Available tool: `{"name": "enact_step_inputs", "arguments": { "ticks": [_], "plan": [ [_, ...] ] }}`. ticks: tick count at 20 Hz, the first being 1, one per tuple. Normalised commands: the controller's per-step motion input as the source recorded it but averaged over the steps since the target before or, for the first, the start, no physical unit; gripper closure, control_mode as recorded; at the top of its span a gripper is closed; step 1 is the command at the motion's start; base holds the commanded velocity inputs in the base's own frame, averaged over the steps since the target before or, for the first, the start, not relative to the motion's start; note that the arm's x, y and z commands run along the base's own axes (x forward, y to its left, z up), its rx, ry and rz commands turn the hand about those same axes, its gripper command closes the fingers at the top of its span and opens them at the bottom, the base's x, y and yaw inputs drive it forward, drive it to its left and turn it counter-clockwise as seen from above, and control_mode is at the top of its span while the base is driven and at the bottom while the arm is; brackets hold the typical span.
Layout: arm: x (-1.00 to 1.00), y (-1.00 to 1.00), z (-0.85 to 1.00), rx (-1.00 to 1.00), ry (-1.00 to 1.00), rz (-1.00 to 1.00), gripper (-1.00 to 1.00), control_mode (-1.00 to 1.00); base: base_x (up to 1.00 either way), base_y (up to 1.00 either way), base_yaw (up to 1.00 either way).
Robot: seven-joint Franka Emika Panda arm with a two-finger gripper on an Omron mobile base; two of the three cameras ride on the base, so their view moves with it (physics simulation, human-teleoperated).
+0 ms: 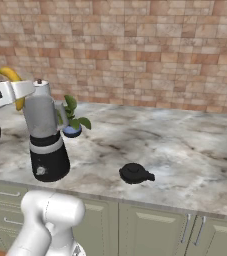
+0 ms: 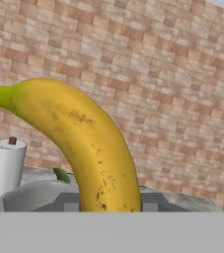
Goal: Open the blender lid, put the banana in the blender, close the lid, and start the blender.
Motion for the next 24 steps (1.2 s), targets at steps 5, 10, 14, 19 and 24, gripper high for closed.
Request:
{"name": "enact_step_inputs", "arguments": {
  "ticks": [5, 10, 14, 19, 24],
  "plan": [
    [0.31, 0.11, -0.01, 0.00, 0.00, -0.08, 1.00, -1.00, 0.00, 0.00, 0.00],
    [0.40, 0.00, -0.02, 0.00, 0.00, -0.03, 1.00, -1.00, 0.00, 0.00, 0.00],
    [0.29, 0.01, -0.12, 0.00, 0.00, -0.01, 1.00, -1.00, 0.00, 0.00, 0.00],
    [0.18, 0.12, -0.26, 0.00, 0.00, 0.00, 1.00, -1.00, 0.00, 0.00, 0.00],
    [0.13, 0.11, -0.33, 0.00, 0.00, 0.00, 1.00, -1.00, 0.00, 0.00, 0.00]
  ]
}}
